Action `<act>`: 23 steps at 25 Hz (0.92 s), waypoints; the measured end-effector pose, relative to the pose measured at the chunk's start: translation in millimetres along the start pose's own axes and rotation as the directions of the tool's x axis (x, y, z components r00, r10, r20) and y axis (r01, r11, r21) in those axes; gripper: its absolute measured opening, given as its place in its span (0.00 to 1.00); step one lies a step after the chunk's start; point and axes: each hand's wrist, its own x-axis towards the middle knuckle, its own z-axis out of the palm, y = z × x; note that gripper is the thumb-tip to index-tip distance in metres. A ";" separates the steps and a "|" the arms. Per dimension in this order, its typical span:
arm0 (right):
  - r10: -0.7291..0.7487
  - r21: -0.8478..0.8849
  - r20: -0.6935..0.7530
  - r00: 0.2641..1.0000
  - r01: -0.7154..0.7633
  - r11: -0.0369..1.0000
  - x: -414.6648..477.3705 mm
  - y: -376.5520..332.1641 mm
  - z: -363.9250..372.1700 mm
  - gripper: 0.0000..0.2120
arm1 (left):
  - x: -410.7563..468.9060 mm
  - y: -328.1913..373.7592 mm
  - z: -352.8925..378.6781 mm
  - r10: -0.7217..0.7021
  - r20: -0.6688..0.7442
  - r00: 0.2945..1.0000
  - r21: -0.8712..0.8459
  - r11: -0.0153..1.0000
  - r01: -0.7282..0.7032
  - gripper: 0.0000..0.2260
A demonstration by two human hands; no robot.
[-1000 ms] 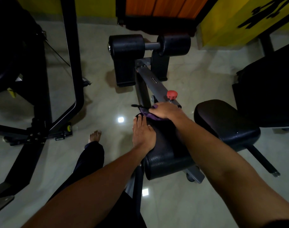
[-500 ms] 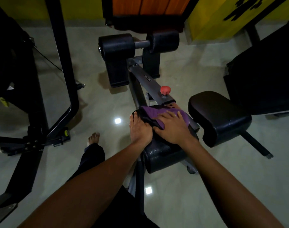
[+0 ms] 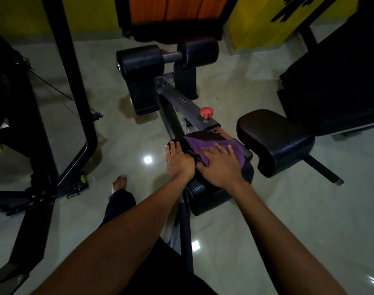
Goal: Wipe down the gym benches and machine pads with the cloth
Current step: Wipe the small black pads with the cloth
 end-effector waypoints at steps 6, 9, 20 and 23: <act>0.185 0.075 -0.131 0.974 -0.176 0.982 -47.2 37.6 5.6 0.29 | 4.9 -5.5 2.7 0.020 0.023 1.000 0.034 0.999 -0.021 0.24; 0.341 0.083 -0.123 0.932 -0.333 0.939 -12.6 12.3 0.3 0.26 | 4.7 -4.5 -0.7 0.052 0.041 0.998 0.087 0.995 -0.056 0.25; 0.273 0.067 -0.142 0.951 -0.266 0.962 -65.9 7.5 29.2 0.32 | -3.3 -8.0 -24.6 0.115 0.184 0.976 0.021 0.992 -0.121 0.25; 0.352 0.031 -0.116 0.929 -0.351 0.936 -21.8 -24.8 12.8 0.28 | 1.6 -18.7 -28.6 0.152 0.197 0.969 -0.014 0.988 -0.153 0.25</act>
